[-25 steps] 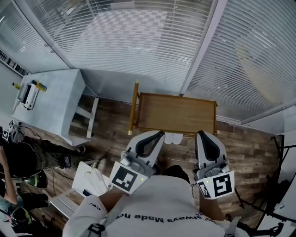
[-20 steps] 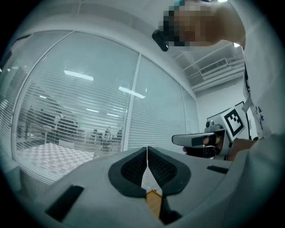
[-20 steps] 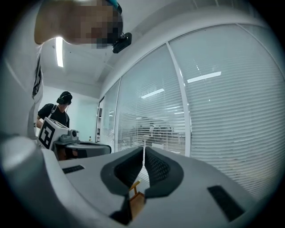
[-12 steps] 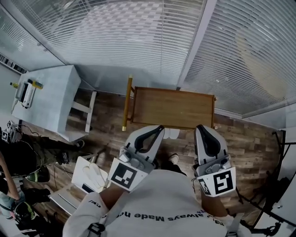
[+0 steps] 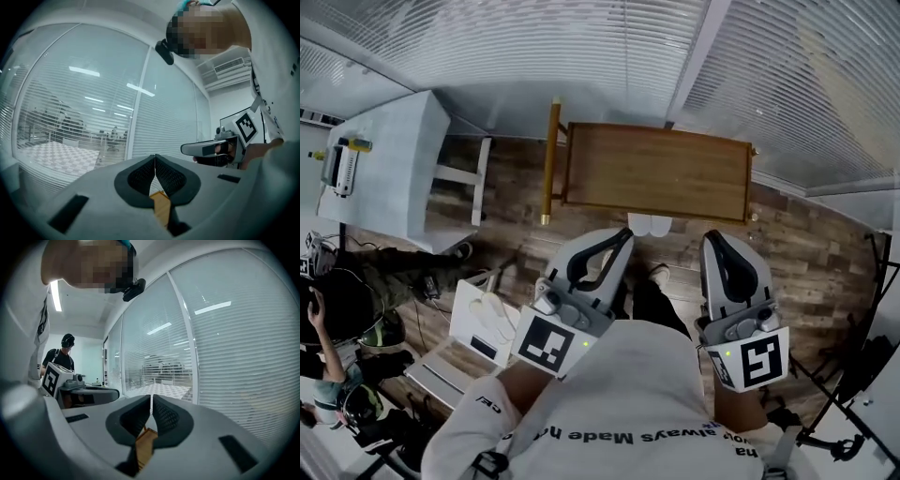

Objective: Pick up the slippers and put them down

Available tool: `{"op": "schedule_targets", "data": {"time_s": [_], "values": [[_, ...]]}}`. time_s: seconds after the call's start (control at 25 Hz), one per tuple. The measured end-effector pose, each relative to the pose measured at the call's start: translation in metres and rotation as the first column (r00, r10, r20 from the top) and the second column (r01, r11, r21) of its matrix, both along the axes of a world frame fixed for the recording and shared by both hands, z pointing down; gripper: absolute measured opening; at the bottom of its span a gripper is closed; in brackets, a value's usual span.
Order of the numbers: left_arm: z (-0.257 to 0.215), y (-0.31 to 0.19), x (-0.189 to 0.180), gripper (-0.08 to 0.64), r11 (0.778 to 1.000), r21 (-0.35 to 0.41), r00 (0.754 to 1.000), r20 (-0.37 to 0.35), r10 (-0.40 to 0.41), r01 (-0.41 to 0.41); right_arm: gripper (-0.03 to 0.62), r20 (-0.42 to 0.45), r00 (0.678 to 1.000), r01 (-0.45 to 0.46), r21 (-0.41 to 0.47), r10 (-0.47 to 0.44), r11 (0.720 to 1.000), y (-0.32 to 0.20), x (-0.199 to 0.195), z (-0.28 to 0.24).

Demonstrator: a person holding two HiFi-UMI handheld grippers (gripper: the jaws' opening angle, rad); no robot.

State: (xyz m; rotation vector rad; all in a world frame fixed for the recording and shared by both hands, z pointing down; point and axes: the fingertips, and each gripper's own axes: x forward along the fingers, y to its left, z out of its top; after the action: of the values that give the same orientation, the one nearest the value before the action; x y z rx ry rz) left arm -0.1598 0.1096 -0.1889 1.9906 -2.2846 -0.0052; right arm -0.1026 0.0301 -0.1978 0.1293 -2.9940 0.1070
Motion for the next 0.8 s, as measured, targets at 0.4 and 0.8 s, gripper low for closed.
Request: {"op": "schedule_targets", "data": {"time_s": [0.4, 0.8], "values": [[0.055, -0.001, 0.014, 0.014, 0.999, -0.042, 0.998, -0.060, 0.008, -0.011, 0.018, -0.080, 0.997, 0.009, -0.063, -0.014, 0.998, 0.010, 0.014, 0.062], [0.136, 0.006, 0.029, 0.014, 0.993, -0.109, 0.995, -0.095, 0.025, -0.035, 0.021, -0.168, 0.985, 0.013, -0.128, -0.035, 0.992, 0.020, 0.024, 0.151]]}}
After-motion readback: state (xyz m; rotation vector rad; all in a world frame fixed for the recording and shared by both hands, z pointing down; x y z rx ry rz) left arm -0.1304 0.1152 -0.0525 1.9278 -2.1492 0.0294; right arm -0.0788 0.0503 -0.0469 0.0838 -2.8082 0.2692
